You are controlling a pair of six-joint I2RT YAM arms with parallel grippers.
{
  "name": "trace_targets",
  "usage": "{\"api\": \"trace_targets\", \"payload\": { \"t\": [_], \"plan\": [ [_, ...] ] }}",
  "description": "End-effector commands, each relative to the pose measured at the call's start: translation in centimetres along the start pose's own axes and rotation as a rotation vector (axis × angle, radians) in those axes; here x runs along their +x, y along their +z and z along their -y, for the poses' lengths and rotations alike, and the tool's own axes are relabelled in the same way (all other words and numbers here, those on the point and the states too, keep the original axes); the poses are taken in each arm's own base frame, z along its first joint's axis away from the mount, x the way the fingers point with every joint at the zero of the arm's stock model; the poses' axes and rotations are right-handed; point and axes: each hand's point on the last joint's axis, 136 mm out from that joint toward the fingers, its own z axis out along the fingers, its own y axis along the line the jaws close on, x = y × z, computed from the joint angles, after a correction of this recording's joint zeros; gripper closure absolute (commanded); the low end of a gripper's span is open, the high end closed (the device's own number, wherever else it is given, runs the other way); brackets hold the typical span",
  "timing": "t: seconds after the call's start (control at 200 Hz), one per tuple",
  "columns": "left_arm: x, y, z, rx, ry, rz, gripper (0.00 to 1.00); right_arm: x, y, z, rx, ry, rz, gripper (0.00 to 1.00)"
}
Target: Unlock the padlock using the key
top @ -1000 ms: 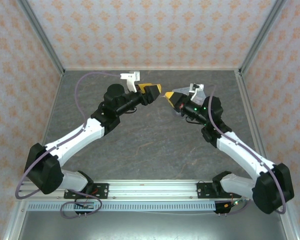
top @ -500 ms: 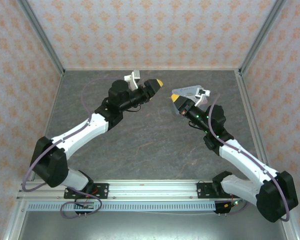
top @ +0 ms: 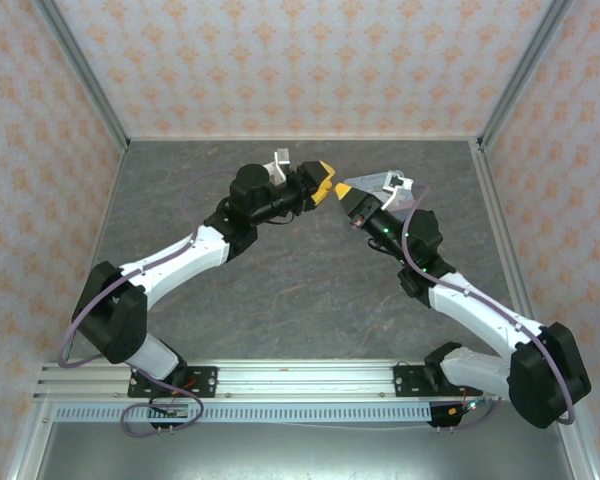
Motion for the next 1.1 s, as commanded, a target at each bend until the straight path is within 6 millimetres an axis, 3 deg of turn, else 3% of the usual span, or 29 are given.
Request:
{"api": "trace_targets", "payload": {
  "t": [0.0,0.265,0.581,0.846,0.971,1.096],
  "plan": [
    [0.4,0.2,1.7,0.059,-0.006,-0.02,0.58,-1.7,0.5,-2.3,-0.068,-0.045,0.057,1.0],
    [0.6,0.6,1.4,0.05,-0.018,-0.031,0.63,-1.6,1.2,-2.0,-0.078,-0.017,0.059,1.0],
    [0.4,0.6,1.2,0.021,0.013,-0.021,0.98,-0.9,1.0,-0.6,-0.029,0.002,0.041,1.0],
    [0.0,-0.7,1.0,-0.083,0.249,0.009,1.0,-0.5,-0.5,-0.2,-0.009,0.016,-0.035,0.72],
    [0.4,-1.2,1.3,-0.146,0.441,-0.037,1.0,-1.3,-1.8,0.3,-0.003,0.014,-0.049,0.58],
    [1.4,-1.4,2.0,-0.142,0.572,-0.114,1.0,-1.6,-2.3,-0.1,-0.036,-0.008,-0.093,0.49]
  ]
}}
